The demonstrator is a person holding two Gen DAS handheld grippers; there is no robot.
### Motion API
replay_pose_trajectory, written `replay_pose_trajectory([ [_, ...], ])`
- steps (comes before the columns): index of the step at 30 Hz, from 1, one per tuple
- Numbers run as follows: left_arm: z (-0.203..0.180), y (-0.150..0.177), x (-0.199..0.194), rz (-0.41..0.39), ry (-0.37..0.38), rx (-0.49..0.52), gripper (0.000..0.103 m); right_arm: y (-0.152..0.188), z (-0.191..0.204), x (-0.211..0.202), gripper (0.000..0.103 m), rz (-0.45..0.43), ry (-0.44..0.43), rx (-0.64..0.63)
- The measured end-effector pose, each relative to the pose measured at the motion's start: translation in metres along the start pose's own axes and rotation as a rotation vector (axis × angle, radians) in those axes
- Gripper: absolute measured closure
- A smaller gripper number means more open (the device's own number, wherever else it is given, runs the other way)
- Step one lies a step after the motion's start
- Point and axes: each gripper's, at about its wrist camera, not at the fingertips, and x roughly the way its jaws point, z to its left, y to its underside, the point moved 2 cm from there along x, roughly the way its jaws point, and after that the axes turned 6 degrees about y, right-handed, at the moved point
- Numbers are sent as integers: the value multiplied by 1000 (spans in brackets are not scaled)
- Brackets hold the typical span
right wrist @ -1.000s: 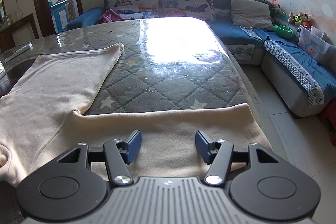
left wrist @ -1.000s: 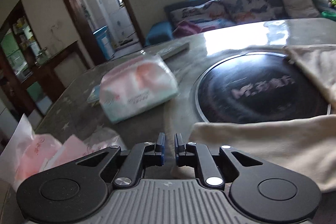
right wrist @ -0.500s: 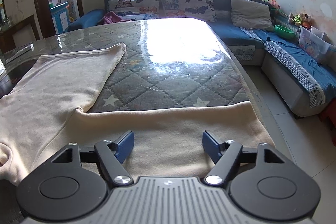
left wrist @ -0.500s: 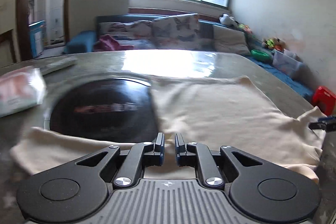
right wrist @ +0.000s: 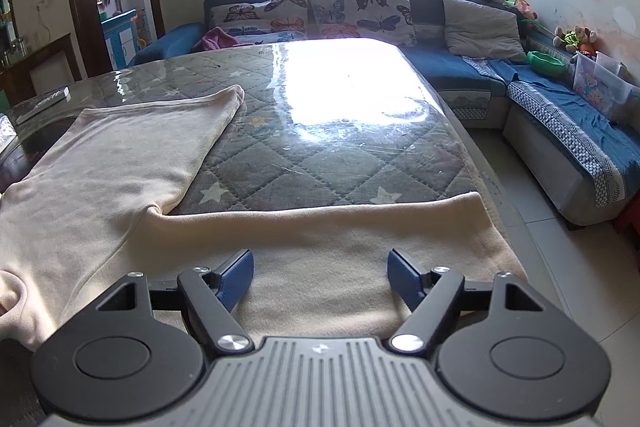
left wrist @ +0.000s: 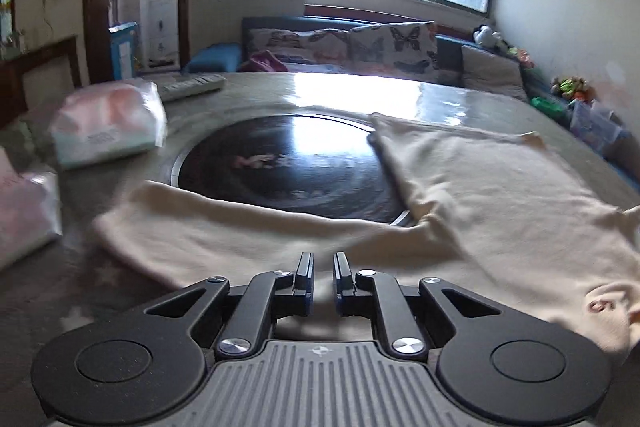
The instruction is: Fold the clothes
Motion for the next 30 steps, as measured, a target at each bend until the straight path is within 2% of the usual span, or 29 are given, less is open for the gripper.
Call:
replay_pose_trajectory([
  [6,8,2,-8,12,-145,92,90,1,1,-3,24,3,-4,5],
  [7,6,1,-10,10,-139,87,90,1,1,-4,24,2,-5,6],
  [9,-3,-2,-19,-13,-80,60,90,3,0,-6,24,0,-7,6],
  [12,-29,-8,-24,-42,60,54,90,4,0,-7,23,1,-4,8],
  [16,-55,-6,-9,-14,163,70,90,6,0,-9,22,1,-4,16],
  [19,-62,6,-3,25,159,120,90,8,0,-12,19,1,-8,15],
  [25,-49,21,-17,20,82,198,90,15,-4,-17,18,8,24,-9],
  [30,-38,20,-22,40,44,198,89,15,-2,-27,18,-5,36,-32],
])
